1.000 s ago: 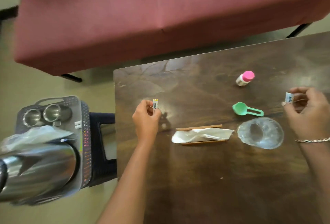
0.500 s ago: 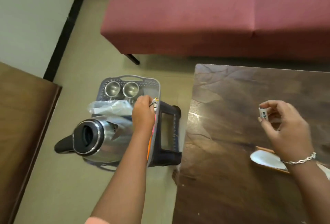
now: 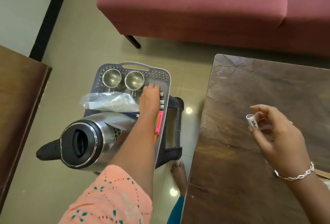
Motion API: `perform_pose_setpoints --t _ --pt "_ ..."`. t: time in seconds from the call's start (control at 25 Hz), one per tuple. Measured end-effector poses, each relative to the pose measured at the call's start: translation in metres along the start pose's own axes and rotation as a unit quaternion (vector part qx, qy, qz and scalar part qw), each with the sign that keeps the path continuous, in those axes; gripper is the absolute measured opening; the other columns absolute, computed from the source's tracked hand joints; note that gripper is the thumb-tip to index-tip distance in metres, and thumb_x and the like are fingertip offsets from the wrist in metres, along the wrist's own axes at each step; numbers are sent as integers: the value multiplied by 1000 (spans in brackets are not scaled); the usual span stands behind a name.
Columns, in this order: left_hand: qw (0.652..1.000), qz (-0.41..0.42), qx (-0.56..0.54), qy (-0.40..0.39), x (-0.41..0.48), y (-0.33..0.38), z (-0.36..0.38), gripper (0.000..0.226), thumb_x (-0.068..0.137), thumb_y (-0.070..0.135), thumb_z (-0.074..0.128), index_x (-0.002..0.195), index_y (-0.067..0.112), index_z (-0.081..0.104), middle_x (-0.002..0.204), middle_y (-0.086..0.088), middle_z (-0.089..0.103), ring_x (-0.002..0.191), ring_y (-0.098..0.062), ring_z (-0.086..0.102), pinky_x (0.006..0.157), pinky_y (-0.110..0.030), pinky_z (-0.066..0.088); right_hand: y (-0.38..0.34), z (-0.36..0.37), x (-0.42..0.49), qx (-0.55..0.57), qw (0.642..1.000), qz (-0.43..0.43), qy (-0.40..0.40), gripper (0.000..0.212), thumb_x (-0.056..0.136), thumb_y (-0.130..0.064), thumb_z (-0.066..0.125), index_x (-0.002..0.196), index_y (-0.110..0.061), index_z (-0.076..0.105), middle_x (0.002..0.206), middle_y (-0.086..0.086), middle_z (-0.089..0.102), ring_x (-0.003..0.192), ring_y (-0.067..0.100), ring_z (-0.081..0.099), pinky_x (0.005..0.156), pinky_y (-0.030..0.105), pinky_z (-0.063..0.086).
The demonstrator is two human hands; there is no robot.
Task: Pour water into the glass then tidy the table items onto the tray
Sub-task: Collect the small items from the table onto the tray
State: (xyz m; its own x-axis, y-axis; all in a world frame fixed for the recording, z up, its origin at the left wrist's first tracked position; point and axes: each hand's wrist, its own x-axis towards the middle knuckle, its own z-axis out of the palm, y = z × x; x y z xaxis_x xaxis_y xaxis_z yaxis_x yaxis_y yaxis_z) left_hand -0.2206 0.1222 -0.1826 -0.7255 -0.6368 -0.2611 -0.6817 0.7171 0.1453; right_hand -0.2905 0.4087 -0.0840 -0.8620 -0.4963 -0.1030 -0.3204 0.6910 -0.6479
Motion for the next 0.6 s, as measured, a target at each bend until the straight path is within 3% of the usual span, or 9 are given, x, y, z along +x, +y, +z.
perform_pose_setpoints --t 0.12,0.24,0.32,0.36,0.48,0.6 --pt "997 -35 -73 8 -1 -2 3 24 88 -4 41 101 2 60 109 -14 55 95 -24 45 72 -27 33 -8 6 13 -9 1000 0 -22 33 73 6 68 101 -11 62 84 2 59 66 20 61 70 12 39" --pt "985 -88 -151 8 -9 -6 9 31 85 -8 38 99 0 64 105 -13 56 94 -22 47 70 -23 29 -39 19 36 -26 996 -63 -54 23 74 3 69 94 -7 67 84 8 64 68 27 63 67 23 49" --pt "980 -84 -182 14 -15 -9 13 35 83 -12 38 102 -2 65 104 -16 58 99 -27 51 74 -28 38 -69 35 57 -38 990 -109 -85 15 76 -2 69 91 -5 67 84 11 66 71 29 62 70 41 53" --pt "980 -75 -186 13 -19 -11 14 36 82 -14 38 104 -3 65 105 -17 58 101 -29 51 79 -33 43 -85 46 68 -43 985 -131 -103 13 78 -5 67 91 -5 67 84 12 65 73 30 61 71 43 53" --pt "983 -39 -180 25 -28 -8 15 37 79 -12 39 107 -4 61 110 -19 57 106 -32 48 88 -39 42 -124 88 101 -73 963 -209 -150 12 81 -9 61 91 -8 67 87 12 64 81 32 60 71 38 48" --pt "984 -22 -175 7 -32 -11 28 37 80 -4 39 111 3 58 116 -15 56 113 -30 47 93 -36 40 -144 135 131 -190 926 -245 -217 14 79 -5 55 90 -5 65 90 13 64 85 34 58 65 31 41"
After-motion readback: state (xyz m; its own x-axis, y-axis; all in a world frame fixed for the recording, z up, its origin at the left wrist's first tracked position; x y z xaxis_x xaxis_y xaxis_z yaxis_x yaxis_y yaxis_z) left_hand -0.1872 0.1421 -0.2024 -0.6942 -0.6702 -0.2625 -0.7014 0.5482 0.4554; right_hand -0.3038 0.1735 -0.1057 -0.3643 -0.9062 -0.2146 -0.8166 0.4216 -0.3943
